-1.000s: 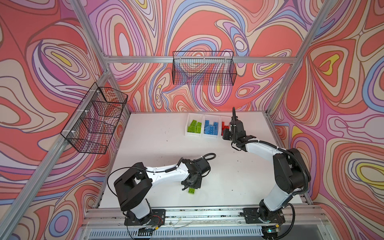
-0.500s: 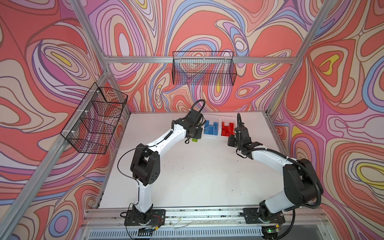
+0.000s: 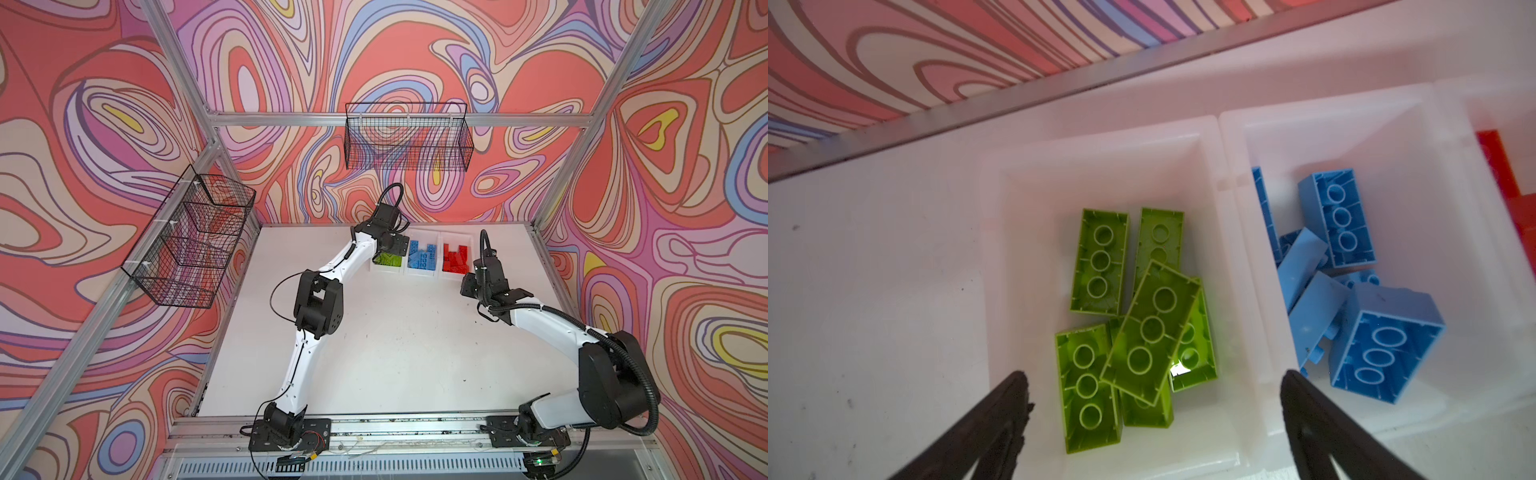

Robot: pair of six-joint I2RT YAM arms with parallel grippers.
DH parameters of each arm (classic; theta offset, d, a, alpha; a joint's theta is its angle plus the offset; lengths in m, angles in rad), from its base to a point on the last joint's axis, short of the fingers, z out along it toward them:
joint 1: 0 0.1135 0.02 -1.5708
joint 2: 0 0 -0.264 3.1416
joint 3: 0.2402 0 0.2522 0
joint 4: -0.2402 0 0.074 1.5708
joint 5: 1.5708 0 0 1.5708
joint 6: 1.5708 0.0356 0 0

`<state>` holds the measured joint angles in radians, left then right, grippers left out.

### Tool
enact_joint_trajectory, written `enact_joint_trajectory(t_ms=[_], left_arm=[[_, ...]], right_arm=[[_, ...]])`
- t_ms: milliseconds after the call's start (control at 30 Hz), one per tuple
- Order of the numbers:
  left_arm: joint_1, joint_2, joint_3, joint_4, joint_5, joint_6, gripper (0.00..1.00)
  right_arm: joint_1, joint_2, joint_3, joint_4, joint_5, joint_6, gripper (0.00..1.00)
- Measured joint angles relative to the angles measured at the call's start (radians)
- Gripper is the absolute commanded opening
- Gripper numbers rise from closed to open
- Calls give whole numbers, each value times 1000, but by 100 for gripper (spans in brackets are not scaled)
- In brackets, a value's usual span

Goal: Sort the legos into containers by color

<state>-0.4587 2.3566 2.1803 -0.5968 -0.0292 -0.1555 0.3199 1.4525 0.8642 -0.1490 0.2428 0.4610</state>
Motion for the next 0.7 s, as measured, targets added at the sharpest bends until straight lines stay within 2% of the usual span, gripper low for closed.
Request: enact_joint_trajectory(t_ms=[100,200,333,433,533,700], left_arm=[[14,-133,-195,92,-25,6,100],[56,-352,-477,222,-37,5,100],[153,-692,-883,485,-89,13,100],[205,-889,-1156,666,-180,32,100],[230,-996,-1397,813,-280,45,100],[256,-1034,-1682,953,-392,62,100]], right_arm=[[0,0,0,2,24,-7,54],[-2,-2,-2,22,68,-20,56],[-23,-39,-55,128,152,-43,57],[-60,-75,-140,255,240,-65,58],[-100,-80,-233,397,315,-90,58],[-159,-37,-351,609,410,-124,58]])
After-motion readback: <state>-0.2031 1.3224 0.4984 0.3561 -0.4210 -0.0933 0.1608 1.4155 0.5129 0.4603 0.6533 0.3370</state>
